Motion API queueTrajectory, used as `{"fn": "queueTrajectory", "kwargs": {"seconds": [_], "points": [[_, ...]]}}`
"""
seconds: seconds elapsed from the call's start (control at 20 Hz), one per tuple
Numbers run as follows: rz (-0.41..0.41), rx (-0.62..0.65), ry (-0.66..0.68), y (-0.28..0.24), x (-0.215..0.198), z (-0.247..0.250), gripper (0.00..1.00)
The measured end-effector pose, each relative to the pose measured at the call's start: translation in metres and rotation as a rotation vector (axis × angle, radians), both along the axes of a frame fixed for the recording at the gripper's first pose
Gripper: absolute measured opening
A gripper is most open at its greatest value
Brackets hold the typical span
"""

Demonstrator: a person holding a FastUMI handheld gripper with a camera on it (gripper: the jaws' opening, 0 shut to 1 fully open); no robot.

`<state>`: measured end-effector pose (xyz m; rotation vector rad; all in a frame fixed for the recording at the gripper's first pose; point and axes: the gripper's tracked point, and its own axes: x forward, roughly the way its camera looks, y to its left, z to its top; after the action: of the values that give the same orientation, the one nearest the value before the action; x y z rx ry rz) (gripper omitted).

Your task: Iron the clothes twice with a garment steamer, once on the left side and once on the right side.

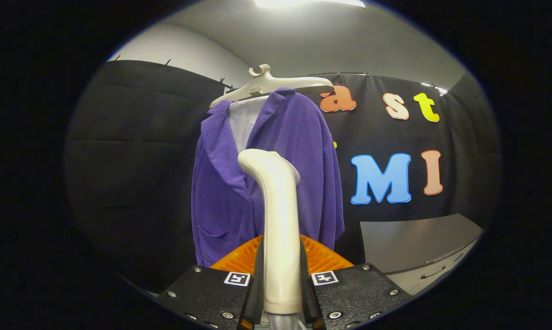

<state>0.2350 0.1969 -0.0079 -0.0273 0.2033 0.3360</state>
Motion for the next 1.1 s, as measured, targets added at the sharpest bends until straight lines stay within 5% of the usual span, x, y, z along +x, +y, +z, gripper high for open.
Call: {"fn": "queueTrajectory", "kwargs": {"seconds": [1.1], "points": [[-0.018,-0.114,0.205,-0.014,-0.051,-0.118,0.34]]}}
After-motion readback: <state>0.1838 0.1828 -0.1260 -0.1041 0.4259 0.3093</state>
